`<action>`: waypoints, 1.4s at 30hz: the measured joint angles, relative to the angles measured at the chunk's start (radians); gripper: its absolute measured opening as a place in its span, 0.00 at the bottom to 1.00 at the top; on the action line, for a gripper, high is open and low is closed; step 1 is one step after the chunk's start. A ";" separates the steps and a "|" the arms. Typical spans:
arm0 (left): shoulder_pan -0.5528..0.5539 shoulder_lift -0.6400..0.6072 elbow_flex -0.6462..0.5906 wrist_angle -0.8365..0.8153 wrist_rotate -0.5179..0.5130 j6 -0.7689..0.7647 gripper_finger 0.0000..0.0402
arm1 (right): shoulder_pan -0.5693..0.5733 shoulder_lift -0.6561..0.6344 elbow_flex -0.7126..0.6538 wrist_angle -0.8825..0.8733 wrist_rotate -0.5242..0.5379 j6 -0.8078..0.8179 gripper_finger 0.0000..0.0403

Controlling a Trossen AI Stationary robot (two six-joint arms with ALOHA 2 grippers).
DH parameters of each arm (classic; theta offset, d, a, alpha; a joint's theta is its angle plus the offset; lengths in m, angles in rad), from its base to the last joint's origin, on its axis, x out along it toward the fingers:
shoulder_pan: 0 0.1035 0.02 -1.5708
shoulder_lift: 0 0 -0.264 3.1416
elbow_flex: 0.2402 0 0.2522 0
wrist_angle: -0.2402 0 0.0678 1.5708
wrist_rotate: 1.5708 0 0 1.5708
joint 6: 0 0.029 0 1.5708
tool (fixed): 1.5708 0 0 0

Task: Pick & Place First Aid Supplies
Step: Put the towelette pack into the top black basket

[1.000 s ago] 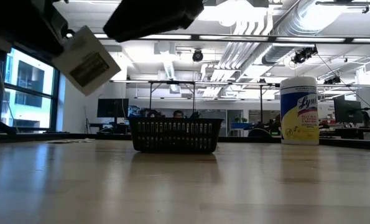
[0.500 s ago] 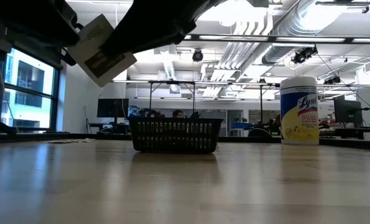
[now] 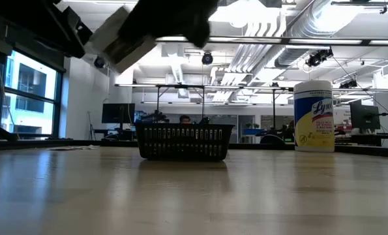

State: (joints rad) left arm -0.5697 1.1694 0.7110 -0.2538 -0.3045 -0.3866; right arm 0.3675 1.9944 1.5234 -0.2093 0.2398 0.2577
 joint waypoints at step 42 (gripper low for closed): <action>0.061 -0.025 -0.150 -0.054 -0.491 -0.276 0.40 | -0.998 0.088 0.000 -0.164 -0.272 0.393 0.13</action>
State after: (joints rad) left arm -0.5083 1.1439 0.5606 -0.3080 -0.7956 -0.6623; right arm -0.6301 2.0824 1.5230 -0.3730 -0.0320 0.6509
